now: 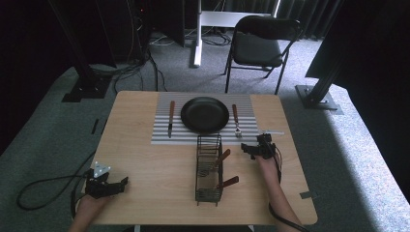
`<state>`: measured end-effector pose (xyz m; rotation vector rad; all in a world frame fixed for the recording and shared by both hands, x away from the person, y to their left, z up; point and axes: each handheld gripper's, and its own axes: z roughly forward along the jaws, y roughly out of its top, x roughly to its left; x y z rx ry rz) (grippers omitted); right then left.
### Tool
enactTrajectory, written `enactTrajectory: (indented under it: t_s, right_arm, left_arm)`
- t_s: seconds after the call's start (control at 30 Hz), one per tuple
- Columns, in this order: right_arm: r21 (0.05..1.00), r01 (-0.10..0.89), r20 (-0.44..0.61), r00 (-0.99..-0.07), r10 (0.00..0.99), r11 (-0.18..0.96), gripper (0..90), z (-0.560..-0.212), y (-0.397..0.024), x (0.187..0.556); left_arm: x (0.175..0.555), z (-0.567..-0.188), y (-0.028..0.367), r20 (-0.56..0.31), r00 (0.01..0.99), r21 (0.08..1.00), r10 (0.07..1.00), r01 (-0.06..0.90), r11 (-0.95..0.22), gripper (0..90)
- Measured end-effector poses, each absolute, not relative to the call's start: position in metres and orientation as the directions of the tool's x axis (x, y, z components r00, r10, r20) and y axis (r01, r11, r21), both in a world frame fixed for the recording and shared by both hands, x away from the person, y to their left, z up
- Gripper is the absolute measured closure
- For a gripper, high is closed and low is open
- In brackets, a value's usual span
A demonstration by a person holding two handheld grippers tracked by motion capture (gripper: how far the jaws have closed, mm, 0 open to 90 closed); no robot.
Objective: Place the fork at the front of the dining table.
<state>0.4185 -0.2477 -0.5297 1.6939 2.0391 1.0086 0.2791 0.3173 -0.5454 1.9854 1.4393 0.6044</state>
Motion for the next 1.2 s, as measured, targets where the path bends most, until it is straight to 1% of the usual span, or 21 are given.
enactTrajectory:
  t_s: [0.13,0.17,0.67,0.8,0.87,0.9,1.03,1.13,1.17,1.2]
  right_arm:
    - [0.695,0.716,0.193,-0.270,0.943,0.062,12.3,-0.531,-0.248,0.409]
    - [0.703,0.707,0.174,-0.274,0.946,0.076,12.3,-0.532,-0.249,0.404]
    - [0.743,0.661,0.103,-0.272,0.957,0.107,12.2,-0.532,-0.266,0.367]
    - [0.758,0.645,0.102,-0.259,0.961,0.093,12.2,-0.530,-0.272,0.357]
    - [0.769,0.633,0.086,-0.243,0.966,0.091,12.2,-0.530,-0.275,0.352]
    - [0.779,0.620,0.061,-0.231,0.971,0.098,12.3,-0.530,-0.279,0.346]
    - [0.776,0.623,0.041,-0.207,0.977,0.100,12.3,-0.534,-0.285,0.336]
    - [0.769,0.632,0.046,-0.198,0.979,0.092,12.3,-0.537,-0.288,0.330]
    - [0.762,0.639,0.013,-0.181,0.983,0.108,12.2,-0.541,-0.290,0.323]
    - [0.762,0.639,0.013,-0.181,0.983,0.108,12.2,-0.541,-0.290,0.323]
  left_arm:
    - [0.279,-0.545,0.317,0.012,0.306,0.702,0.952,0.675,-0.226,9.5]
    - [0.279,-0.545,0.317,0.012,0.306,0.702,0.952,0.675,-0.226,9.5]
    - [0.279,-0.545,0.317,0.012,0.307,0.702,0.952,0.675,-0.226,9.5]
    - [0.279,-0.545,0.317,0.012,0.306,0.702,0.952,0.675,-0.227,9.5]
    - [0.279,-0.545,0.317,0.012,0.306,0.702,0.952,0.675,-0.227,9.5]
    - [0.279,-0.545,0.317,0.012,0.307,0.702,0.952,0.676,-0.227,9.5]
    - [0.279,-0.545,0.317,0.012,0.307,0.702,0.952,0.675,-0.227,9.5]
    - [0.279,-0.545,0.317,0.012,0.306,0.702,0.952,0.675,-0.226,9.5]
    - [0.279,-0.545,0.317,0.012,0.306,0.702,0.952,0.675,-0.226,9.5]
    - [0.279,-0.545,0.317,0.012,0.306,0.702,0.952,0.675,-0.226,9.5]
